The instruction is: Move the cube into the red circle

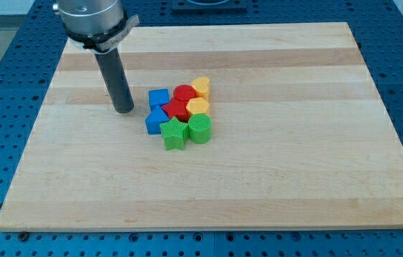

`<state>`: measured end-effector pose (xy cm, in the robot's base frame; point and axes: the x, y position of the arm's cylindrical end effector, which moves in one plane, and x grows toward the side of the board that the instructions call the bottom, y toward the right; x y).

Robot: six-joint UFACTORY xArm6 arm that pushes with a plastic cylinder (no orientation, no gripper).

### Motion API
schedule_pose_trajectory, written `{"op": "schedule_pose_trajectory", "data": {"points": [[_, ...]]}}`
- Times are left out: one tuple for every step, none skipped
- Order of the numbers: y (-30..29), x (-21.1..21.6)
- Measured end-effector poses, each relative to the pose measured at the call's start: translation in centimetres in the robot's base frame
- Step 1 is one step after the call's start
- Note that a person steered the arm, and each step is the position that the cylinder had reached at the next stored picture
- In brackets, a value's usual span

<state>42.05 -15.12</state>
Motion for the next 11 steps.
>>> {"op": "schedule_pose_trajectory", "data": {"points": [[0.6, 0.0], [6.6, 0.0], [7.5, 0.0], [8.0, 0.0], [8.0, -0.5], [8.0, -2.7], [9.3, -1.5], [12.3, -1.3], [12.3, -1.3], [12.9, -1.3], [14.0, -1.4]]}}
